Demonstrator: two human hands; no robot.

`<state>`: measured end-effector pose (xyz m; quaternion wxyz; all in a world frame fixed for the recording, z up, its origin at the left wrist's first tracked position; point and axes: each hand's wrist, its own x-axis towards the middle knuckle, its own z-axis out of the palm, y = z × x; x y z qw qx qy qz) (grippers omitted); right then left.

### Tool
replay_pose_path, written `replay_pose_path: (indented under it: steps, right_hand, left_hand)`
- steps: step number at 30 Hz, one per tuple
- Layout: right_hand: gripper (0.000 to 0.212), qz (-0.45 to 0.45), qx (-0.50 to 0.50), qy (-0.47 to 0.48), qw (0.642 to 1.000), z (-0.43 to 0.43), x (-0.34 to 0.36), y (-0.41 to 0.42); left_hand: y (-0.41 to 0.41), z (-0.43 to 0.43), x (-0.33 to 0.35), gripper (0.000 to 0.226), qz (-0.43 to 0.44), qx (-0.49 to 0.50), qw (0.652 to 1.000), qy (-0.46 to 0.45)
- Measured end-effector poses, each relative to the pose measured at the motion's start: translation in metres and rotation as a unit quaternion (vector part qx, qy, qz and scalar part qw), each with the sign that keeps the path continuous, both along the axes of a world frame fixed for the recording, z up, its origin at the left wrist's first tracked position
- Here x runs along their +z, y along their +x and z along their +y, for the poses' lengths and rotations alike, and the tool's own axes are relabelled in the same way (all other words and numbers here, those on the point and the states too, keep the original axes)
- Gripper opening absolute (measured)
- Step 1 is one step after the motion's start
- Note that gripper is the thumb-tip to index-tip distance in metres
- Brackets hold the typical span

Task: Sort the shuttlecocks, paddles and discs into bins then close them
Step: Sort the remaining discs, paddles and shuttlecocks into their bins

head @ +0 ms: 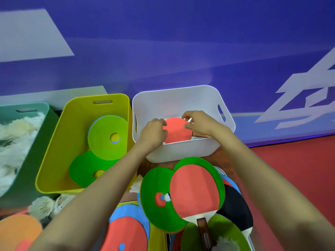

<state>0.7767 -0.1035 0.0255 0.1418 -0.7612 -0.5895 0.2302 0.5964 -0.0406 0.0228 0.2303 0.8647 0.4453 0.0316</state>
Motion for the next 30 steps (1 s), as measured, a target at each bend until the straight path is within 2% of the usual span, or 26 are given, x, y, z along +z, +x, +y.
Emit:
replay_pose_path:
  steps: [2, 5, 7, 9, 11, 13, 16, 19, 23, 27, 30]
  right_hand:
    - [0.039, 0.012, -0.002, 0.06, 0.998, -0.021, 0.016, -0.014]
    - [0.038, 0.025, -0.005, 0.149, 0.989, -0.059, 0.032, -0.04]
    - [0.037, 0.049, -0.004, 0.194, 0.98, -0.087, 0.036, -0.057]
    - [0.035, 0.07, -0.008, 0.223, 0.972, -0.114, 0.033, -0.07]
    - [0.034, 0.078, -0.014, 0.236, 0.969, -0.137, 0.018, -0.078]
    - [0.033, 0.062, -0.024, 0.227, 0.972, -0.153, -0.007, -0.08]
    - [0.041, 0.025, -0.068, 0.117, 0.991, -0.169, -0.042, -0.079]
    - [0.049, -0.012, -0.097, 0.029, 0.995, -0.175, -0.06, -0.078]
    - [0.054, -0.035, -0.083, -0.017, 0.996, -0.177, -0.071, -0.083]
    - [0.06, -0.054, -0.097, -0.007, 0.994, -0.178, -0.078, -0.089]
    - [0.057, -0.057, -0.089, 0.016, 0.994, -0.175, -0.076, -0.094]
  left_hand:
    - [-0.014, -0.019, 0.002, 0.026, -0.079, -0.013, 0.995, 0.057]
    - [-0.041, -0.061, 0.01, 0.023, -0.21, -0.029, 0.968, 0.136]
    - [-0.057, -0.091, 0.007, 0.02, -0.248, -0.05, 0.954, 0.159]
    - [-0.07, -0.118, -0.006, 0.016, -0.24, -0.06, 0.958, 0.147]
    - [-0.08, -0.134, -0.027, 0.016, -0.22, -0.044, 0.97, 0.099]
    - [-0.084, -0.144, -0.048, 0.03, -0.16, -0.008, 0.987, 0.011]
    - [-0.076, -0.159, -0.067, 0.057, -0.041, 0.038, 0.992, -0.116]
    - [-0.063, -0.165, -0.076, 0.064, 0.001, 0.067, 0.979, -0.193]
    - [-0.058, -0.17, -0.087, 0.062, 0.0, 0.079, 0.979, -0.189]
    - [-0.063, -0.175, -0.093, 0.069, -0.055, 0.12, 0.973, -0.192]
    - [-0.073, -0.178, -0.091, 0.052, -0.089, 0.119, 0.979, -0.138]
